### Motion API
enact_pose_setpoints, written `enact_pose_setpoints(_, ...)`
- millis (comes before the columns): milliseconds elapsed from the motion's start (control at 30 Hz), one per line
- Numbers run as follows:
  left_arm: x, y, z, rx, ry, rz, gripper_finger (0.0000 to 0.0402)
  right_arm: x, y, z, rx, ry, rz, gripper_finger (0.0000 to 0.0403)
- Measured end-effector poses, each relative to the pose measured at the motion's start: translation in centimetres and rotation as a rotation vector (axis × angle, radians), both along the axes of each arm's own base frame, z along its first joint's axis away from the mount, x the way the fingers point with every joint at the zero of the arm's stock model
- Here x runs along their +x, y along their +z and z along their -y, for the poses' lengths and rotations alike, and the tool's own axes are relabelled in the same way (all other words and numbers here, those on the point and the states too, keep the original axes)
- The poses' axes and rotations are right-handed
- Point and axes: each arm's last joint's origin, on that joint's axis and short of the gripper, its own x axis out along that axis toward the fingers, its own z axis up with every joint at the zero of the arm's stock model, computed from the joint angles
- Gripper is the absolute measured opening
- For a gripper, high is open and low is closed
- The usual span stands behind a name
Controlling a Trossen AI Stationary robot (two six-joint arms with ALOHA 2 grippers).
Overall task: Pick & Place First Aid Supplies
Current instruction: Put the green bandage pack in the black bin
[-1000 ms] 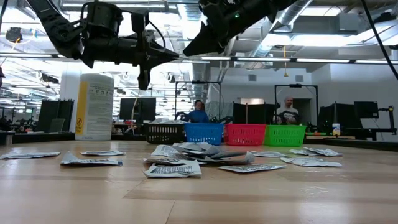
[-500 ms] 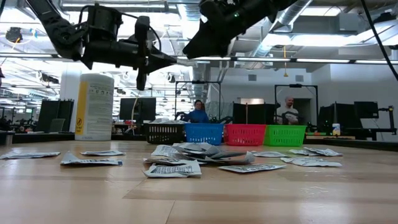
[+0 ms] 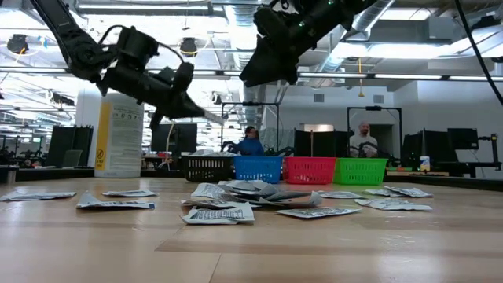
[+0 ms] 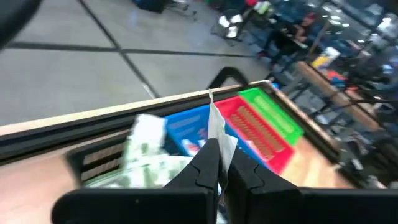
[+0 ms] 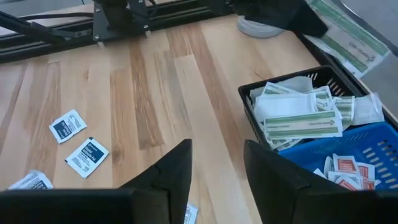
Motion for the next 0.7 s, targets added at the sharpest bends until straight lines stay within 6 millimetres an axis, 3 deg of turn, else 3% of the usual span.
enact_pose_setpoints(367,0.3,-4.0,-1.3,-0.147,-0.033,-0.088,0.0008,0.0,0.0,0.2,0.027,-0.027,0.007,0.0125)
enact_pose_setpoints(700,0.7,-3.3,-1.2,-0.106,-0.04,-0.024,0.0042,0.0,0.0,0.2,0.049,-0.043,0.008,0.0122)
